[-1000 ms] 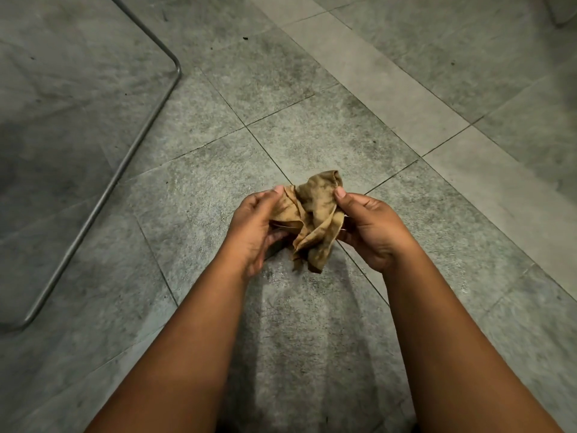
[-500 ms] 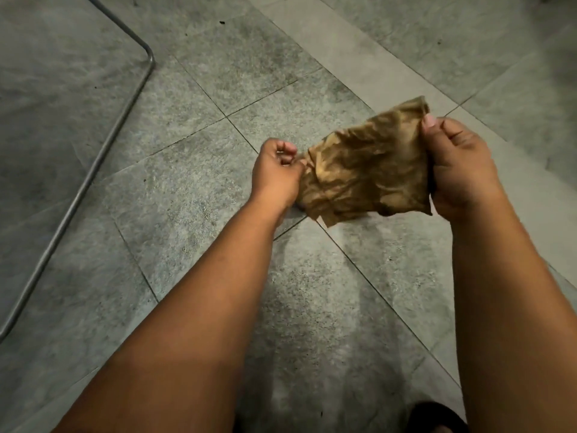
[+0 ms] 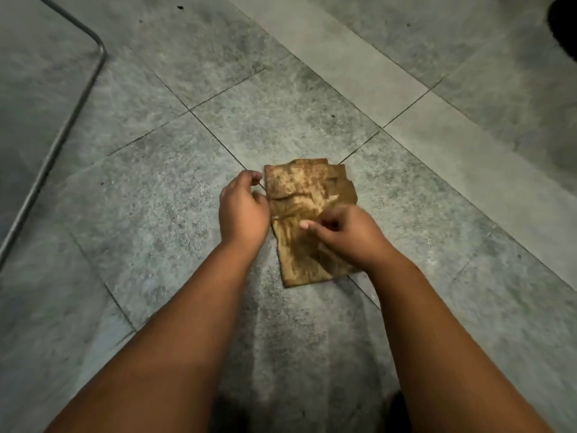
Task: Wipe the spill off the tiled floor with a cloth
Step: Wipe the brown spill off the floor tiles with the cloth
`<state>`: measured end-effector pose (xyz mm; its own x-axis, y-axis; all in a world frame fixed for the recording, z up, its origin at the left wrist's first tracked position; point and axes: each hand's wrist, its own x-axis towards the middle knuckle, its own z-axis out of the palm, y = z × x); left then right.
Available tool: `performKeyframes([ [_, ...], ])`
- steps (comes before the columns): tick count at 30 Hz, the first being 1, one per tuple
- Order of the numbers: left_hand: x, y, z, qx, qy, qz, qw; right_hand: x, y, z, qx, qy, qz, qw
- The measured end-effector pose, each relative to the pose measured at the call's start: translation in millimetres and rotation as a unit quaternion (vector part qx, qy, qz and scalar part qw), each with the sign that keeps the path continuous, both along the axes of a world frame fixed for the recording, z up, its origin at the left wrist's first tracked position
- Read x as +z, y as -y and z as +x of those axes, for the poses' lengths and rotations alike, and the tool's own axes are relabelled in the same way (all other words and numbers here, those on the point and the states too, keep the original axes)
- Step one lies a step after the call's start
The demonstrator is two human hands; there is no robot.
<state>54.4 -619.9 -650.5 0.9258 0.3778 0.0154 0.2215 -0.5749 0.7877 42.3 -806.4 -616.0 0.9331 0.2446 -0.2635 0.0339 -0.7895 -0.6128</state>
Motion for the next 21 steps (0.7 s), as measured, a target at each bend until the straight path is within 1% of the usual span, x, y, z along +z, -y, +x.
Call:
performKeyframes([
  [1, -4, -2, -5, 0.003, 0.007, 0.041, 0.999, -5, -7, 4, -0.012, 0.080, -0.049, 0.996],
  [2, -6, -1, -9, 0.006, 0.007, 0.072, 0.997, -11, -13, 7, -0.005, 0.109, -0.100, 0.989],
  [4, -8, 0, -17, 0.007, -0.002, 0.112, 0.994, -29, -22, 8, 0.054, 0.089, -0.170, 0.980],
  [6, -8, 0, -21, 0.002, -0.005, 0.139, 0.990, -48, -26, -1, 0.099, 0.089, -0.196, 0.971],
  [13, -10, -1, -22, -0.052, -0.024, 0.188, 0.981, -65, -24, 13, 0.030, 0.147, -0.147, 0.978],
  [18, -11, 1, -31, -0.085, -0.024, 0.195, 0.977, -69, -10, 49, -0.045, 0.145, -0.147, 0.978],
  [21, -14, 0, -35, -0.092, -0.029, 0.194, 0.976, -70, -11, 48, -0.081, 0.137, -0.140, 0.977],
])
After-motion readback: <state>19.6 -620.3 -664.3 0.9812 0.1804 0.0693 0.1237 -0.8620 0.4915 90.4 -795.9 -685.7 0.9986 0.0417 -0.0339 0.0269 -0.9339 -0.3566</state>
